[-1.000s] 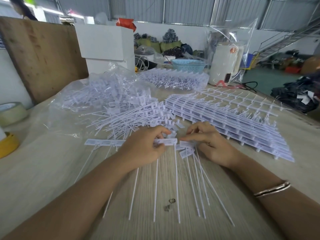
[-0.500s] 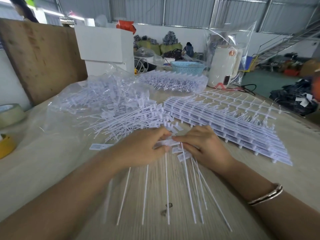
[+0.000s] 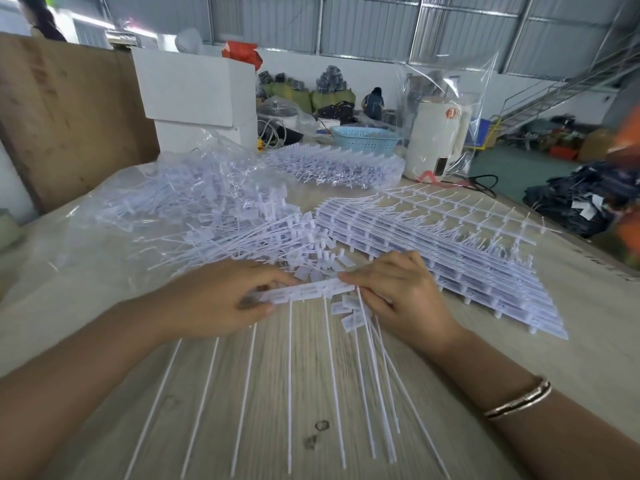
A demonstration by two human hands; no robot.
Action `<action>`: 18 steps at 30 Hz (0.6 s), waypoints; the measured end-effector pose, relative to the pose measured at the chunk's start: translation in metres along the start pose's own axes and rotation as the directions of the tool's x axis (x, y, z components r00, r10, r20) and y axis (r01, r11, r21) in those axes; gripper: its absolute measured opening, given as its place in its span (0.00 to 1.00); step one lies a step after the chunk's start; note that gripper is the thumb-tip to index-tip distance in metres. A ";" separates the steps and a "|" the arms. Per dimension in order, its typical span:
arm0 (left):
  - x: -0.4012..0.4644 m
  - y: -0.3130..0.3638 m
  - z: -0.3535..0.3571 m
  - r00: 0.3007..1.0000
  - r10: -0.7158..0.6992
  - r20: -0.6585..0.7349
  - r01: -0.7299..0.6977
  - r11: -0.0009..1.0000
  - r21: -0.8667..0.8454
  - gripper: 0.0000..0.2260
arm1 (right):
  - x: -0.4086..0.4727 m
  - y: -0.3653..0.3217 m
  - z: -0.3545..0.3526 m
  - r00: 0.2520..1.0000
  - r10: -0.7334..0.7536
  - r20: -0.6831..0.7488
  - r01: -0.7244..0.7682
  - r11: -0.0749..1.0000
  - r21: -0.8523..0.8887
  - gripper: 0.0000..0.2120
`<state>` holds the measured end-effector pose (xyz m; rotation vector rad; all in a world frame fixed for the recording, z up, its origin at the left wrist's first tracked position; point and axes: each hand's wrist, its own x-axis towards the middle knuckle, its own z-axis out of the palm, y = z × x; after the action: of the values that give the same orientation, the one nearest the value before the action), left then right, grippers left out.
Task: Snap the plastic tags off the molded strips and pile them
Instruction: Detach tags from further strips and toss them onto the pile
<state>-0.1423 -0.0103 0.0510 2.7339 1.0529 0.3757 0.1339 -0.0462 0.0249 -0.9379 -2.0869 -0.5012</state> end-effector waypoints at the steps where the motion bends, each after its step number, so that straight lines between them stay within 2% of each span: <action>1: -0.003 -0.002 0.000 1.000 -0.022 -0.017 0.021 0.996 -0.081 0.15 | 0.000 0.000 0.000 1.000 -0.001 0.009 0.001 1.000 0.002 0.10; 3: -0.007 -0.003 0.002 0.997 -0.060 -0.047 0.050 0.981 -0.188 0.17 | 0.000 0.000 0.001 1.000 -0.007 0.030 0.008 1.000 -0.014 0.09; 8: -0.007 0.004 0.013 0.979 -0.082 -0.189 0.028 0.962 -0.273 0.15 | 0.002 -0.001 -0.001 0.999 0.021 0.039 -0.021 1.000 0.008 0.11; 10: -0.007 0.005 0.013 0.966 -0.116 -0.232 0.035 0.944 -0.327 0.15 | 0.002 -0.002 -0.001 0.996 0.059 0.062 -0.062 0.996 0.058 0.10; 12: -0.008 0.006 0.013 0.961 -0.138 -0.241 0.041 0.930 -0.366 0.15 | 0.002 -0.002 -0.001 0.984 0.141 0.113 -0.161 0.969 0.186 0.09; 15: -0.008 0.007 0.015 0.966 -0.133 -0.221 0.041 0.926 -0.376 0.14 | 0.003 -0.002 -0.003 0.935 0.233 0.269 -0.340 0.805 0.486 0.09; 18: -0.009 0.011 0.018 0.969 -0.105 -0.223 0.019 0.934 -0.356 0.15 | 0.000 0.001 -0.002 0.862 0.326 0.389 -0.504 0.641 0.579 0.07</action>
<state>-0.1363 -0.0262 0.0355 2.3709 1.0090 0.8160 0.1353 -0.0468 0.0264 -1.0194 -1.9268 0.6271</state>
